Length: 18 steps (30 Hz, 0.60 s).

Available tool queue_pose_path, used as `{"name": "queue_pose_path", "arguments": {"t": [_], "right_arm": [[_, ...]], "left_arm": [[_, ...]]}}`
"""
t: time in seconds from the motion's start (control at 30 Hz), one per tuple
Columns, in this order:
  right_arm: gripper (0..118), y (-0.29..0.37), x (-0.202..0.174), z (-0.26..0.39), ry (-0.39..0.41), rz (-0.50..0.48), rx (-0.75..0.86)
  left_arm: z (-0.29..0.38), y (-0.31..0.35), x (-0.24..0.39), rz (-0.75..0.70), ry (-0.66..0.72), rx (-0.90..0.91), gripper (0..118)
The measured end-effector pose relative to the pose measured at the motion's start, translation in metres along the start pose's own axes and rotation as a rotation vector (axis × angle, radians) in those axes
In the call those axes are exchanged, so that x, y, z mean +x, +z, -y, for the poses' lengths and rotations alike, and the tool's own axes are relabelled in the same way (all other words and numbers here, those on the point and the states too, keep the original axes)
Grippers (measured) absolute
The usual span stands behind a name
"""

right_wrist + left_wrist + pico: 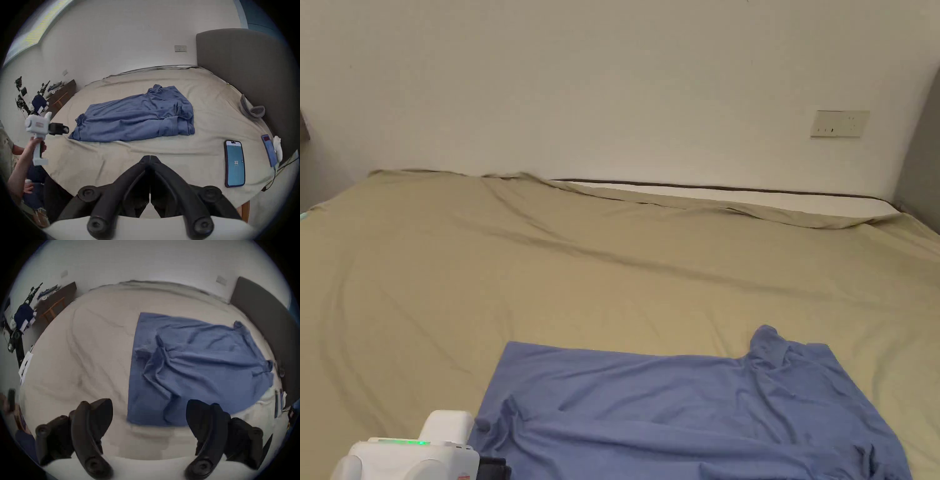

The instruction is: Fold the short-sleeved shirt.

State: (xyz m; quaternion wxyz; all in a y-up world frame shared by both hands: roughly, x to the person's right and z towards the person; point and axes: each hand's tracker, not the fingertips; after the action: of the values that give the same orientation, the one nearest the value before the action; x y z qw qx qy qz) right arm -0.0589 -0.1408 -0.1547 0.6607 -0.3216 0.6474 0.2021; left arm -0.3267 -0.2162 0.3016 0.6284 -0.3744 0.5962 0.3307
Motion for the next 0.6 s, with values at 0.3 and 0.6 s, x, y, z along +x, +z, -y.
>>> {"name": "queue_pose_path", "arguments": {"t": [0.3,0.6], "right_arm": [[2,-0.046,0.014,-0.016,-0.006,-0.008,-0.072],[118,-0.164,0.081,-0.095,-0.077,0.095,-0.159]], "left_arm": [[-0.003,-0.001,0.005,0.063,-0.091,-0.057,16],[-0.017,0.008,-0.01,0.093,-0.019,-0.048,16]]}}
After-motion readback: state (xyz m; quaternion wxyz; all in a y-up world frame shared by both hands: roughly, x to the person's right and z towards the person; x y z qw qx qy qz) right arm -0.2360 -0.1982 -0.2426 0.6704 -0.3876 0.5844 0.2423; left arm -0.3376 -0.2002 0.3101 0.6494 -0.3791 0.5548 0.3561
